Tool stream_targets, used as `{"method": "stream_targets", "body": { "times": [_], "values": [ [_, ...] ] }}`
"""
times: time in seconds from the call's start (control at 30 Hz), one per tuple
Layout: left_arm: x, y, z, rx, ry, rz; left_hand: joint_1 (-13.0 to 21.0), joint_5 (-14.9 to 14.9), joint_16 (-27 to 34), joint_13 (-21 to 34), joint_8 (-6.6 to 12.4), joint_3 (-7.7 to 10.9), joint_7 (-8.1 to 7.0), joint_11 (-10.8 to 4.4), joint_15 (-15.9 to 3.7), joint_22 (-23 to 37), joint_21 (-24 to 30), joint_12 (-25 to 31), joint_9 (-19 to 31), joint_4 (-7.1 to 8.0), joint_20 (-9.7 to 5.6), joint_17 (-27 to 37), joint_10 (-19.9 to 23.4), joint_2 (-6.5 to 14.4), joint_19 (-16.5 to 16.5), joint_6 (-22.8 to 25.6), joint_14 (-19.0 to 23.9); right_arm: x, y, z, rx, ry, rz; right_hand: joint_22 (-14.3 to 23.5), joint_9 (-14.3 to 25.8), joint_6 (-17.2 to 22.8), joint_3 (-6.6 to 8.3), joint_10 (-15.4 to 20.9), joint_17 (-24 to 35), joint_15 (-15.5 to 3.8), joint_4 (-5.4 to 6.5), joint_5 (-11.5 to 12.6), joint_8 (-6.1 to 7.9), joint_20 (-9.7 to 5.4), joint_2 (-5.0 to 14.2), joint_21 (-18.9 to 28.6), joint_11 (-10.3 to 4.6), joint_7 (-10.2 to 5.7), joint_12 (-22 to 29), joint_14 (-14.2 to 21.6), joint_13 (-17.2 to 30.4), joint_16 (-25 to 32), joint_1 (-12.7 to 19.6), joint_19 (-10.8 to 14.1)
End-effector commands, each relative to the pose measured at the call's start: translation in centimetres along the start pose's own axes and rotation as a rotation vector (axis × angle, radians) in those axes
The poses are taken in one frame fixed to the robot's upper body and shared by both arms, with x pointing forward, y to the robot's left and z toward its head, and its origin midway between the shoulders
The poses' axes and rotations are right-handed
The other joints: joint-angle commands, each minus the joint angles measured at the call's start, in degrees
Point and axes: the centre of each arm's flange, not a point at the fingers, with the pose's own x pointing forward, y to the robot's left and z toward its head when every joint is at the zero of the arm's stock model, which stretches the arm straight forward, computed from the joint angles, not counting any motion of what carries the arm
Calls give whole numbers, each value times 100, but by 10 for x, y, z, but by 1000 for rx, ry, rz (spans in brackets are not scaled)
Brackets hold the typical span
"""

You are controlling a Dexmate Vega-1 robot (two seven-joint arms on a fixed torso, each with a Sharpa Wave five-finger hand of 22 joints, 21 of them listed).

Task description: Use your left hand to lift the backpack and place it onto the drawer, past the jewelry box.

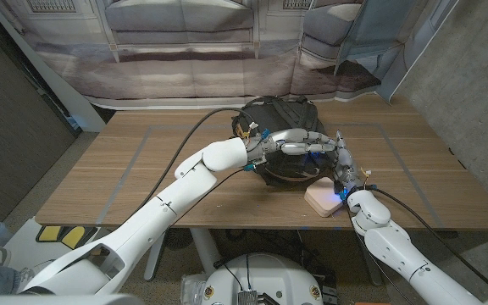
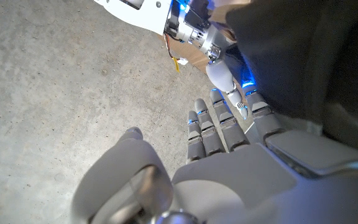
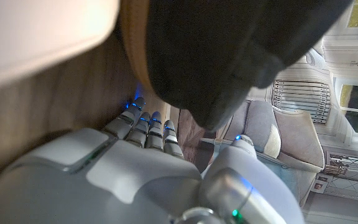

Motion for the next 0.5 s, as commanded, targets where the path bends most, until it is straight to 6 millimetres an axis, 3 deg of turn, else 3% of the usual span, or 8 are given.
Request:
{"method": "stream_targets", "body": {
  "times": [0.03,0.1,0.17,0.33,0.4,0.5],
  "values": [
    [12,61,-9,-509,-639,98,-766,30,-260,-308,248,-583,264,-31,-45,4,-162,-124,-12,-91,33,-21,-2,119,104,117,-173,-9,14,-152,-202,839,102,29,31,-27,54,57,33,-73,18,24,-14,-79,224,-17,-86,-87,35,-13,17,-2,25,-16],
    [16,62,-10,-512,-636,40,-766,31,-259,-312,251,-590,261,-35,-49,4,-171,-125,-14,-96,45,-22,-3,115,80,135,-174,-9,14,-148,-196,809,93,29,31,-28,52,52,34,-81,20,22,-14,-80,224,-16,-83,-89,32,-5,17,2,22,-13],
    [12,71,-8,-472,-620,110,-759,34,-250,-317,247,-594,255,-71,-46,5,-174,-122,-18,-106,62,-23,8,113,71,137,-154,-11,14,-146,-188,793,89,29,31,-35,49,53,34,-83,23,21,-16,-80,222,-14,-85,-89,32,-1,17,3,17,-8],
    [-5,101,12,-128,-500,278,-736,39,-233,-329,247,-584,223,-72,-38,9,-178,-120,-25,-120,82,-25,14,146,51,163,-117,-18,16,-140,-212,767,75,29,32,-35,44,54,35,-85,26,18,-16,-81,217,-12,-90,-91,32,-4,18,3,10,-6],
    [-15,106,23,54,-452,381,-670,50,-230,-345,239,-493,200,-87,-42,17,-187,-124,-33,-127,101,-23,8,341,6,177,-124,-20,17,-135,-201,734,59,29,32,-35,41,51,35,-85,27,17,-15,-81,214,-12,-86,-93,31,-3,18,3,7,-5],
    [-21,103,31,121,-450,383,-583,48,-234,-363,233,-397,137,-122,-90,20,-195,-129,-43,-152,114,-27,-2,520,-40,201,-139,-24,18,-125,-190,663,34,29,32,-35,37,48,36,-82,29,15,-14,-80,209,-11,-79,-92,30,-4,18,3,3,-4]
  ]
}}
